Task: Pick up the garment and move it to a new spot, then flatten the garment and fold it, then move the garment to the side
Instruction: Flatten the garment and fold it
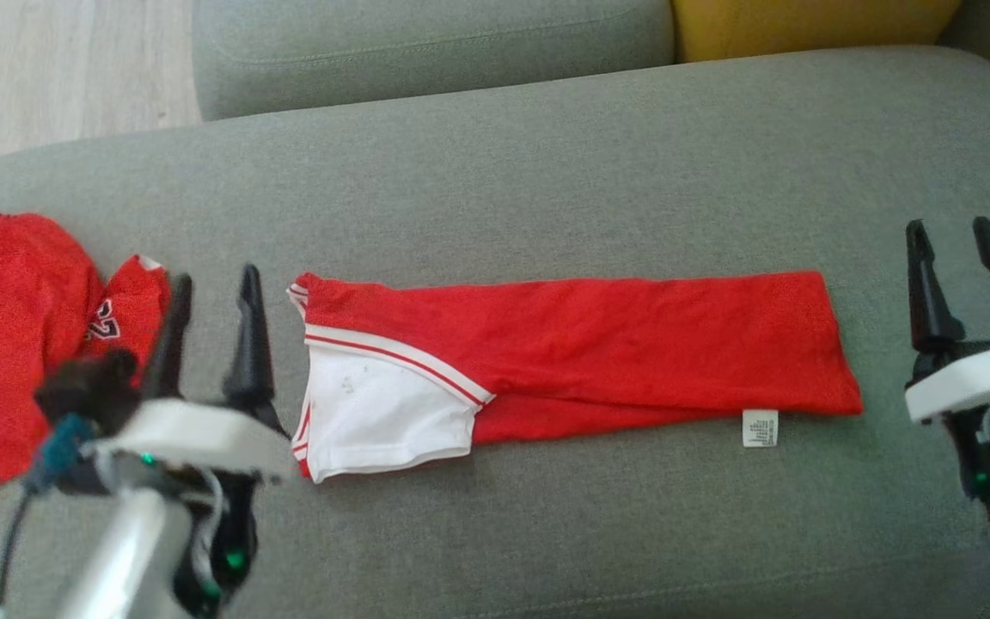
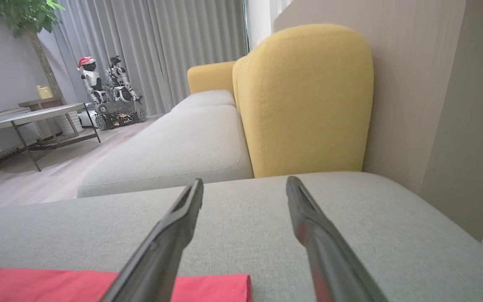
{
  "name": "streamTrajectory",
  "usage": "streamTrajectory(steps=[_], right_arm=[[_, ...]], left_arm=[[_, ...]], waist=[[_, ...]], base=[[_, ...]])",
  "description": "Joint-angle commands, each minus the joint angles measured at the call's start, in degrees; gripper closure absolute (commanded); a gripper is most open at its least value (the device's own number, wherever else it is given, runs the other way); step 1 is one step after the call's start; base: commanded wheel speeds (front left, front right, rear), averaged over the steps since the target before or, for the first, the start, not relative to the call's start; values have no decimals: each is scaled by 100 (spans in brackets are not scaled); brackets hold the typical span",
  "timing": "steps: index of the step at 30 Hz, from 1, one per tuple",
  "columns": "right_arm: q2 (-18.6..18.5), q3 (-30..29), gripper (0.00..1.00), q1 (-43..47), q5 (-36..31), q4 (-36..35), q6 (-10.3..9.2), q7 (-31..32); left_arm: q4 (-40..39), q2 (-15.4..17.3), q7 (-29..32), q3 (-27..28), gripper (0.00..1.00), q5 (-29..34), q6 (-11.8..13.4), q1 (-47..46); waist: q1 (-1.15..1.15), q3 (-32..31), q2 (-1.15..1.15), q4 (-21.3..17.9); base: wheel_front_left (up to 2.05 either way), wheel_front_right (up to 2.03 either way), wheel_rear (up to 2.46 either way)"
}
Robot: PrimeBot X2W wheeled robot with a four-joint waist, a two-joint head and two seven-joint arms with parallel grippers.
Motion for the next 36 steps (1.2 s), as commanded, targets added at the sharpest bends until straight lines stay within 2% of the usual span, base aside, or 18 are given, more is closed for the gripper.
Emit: streamTrajectory(steps=[1,6,7,12,17,23,30,36], right_arm=[[85,-218,0,158,-382,-346,11,-76],[658,-923,0,803,-1687,-1043,11,-83],[926,-1107,0,1009,-2020,-1248,11,-83],[1418,-1358,0,1338,-2447,-1526,11,-84],[1600,-1457,0,1438,-2561,-1546,11,-85],[1692,-1626,0,1374,-2400,-1345,11,4],[1739,-1949,0,785,-2012,-536,11,895],[1547,-2018,0,175,-1741,181,11,1576]], left_arm=[[-214,-98,-67,411,0,272,-131,75],[-118,-711,-68,863,0,998,-576,543],[-25,-913,-68,1015,0,1266,-763,686],[310,-1275,-68,1239,0,1855,-1158,942],[448,-1502,-68,1523,0,2139,-1392,997],[512,-1605,-68,1711,0,2336,-1565,945],[598,-1661,-69,1766,0,2489,-1736,821],[628,-1673,-69,1748,0,2543,-1791,648]], waist=[[0,-13,0,37],[0,-22,0,110],[0,-28,0,112],[0,-37,0,114],[0,-28,0,128],[0,21,0,139],[0,272,0,152],[0,558,0,252]], base=[[0,0,0],[0,0,0],[0,0,0],[0,0,0],[0,0,0],[0,0,0],[0,0,0],[0,0,0]])
